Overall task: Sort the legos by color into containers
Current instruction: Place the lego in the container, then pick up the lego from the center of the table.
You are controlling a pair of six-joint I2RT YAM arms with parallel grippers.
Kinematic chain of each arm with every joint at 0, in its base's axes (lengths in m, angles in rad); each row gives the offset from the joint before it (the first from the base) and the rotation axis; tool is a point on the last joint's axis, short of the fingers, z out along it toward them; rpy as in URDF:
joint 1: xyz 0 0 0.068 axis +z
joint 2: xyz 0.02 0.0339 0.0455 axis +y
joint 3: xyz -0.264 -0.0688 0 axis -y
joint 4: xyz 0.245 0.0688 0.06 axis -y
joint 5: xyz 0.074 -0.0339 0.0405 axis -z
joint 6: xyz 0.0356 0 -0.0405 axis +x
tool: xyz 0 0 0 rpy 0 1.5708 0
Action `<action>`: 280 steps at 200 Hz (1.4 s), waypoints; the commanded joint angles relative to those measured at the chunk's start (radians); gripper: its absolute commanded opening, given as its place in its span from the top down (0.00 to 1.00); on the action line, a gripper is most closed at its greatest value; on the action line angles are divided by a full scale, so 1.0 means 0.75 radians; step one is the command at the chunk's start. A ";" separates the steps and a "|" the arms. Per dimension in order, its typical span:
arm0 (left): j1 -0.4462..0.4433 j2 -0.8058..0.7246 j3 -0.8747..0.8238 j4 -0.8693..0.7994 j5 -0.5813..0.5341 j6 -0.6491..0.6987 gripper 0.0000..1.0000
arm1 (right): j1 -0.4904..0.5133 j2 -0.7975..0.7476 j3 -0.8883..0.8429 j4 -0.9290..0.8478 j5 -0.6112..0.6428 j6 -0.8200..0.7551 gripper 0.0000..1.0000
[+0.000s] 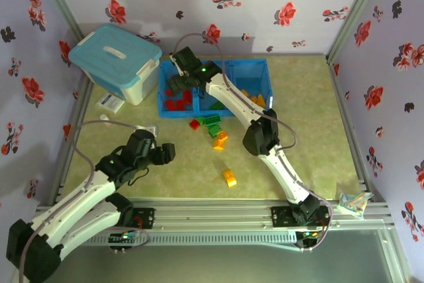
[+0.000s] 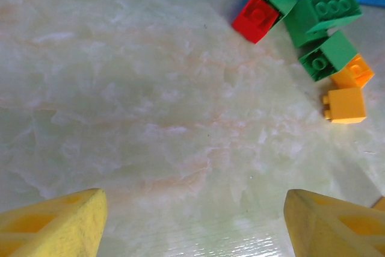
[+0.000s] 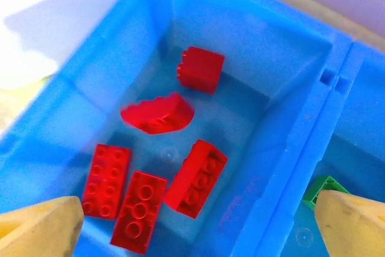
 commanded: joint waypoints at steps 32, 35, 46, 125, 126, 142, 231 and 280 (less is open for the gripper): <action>-0.007 0.319 0.172 0.187 0.043 0.111 0.21 | 0.102 -0.565 -0.448 0.195 0.081 -0.043 0.01; -0.007 0.346 0.184 0.199 0.049 0.120 0.22 | 0.103 -0.600 -0.492 0.219 0.083 -0.040 0.01; -0.005 0.445 0.230 0.238 0.067 0.146 0.22 | 0.098 -0.716 -0.674 0.286 0.092 -0.019 0.01; 0.051 1.053 0.602 0.259 0.134 0.321 0.26 | 0.009 -1.409 -1.678 0.512 0.163 0.141 0.02; 0.051 1.060 0.606 0.258 0.134 0.322 0.26 | 0.006 -1.419 -1.684 0.513 0.163 0.143 0.02; 0.062 1.140 0.664 0.247 0.136 0.347 0.27 | -0.022 -1.537 -1.852 0.533 0.168 0.186 0.02; 0.072 1.469 0.949 0.127 0.141 0.450 0.45 | -0.148 -1.918 -2.308 0.526 0.168 0.327 0.03; 0.069 1.491 0.949 0.094 0.139 0.461 0.53 | -0.181 -1.976 -2.382 0.533 0.148 0.364 0.03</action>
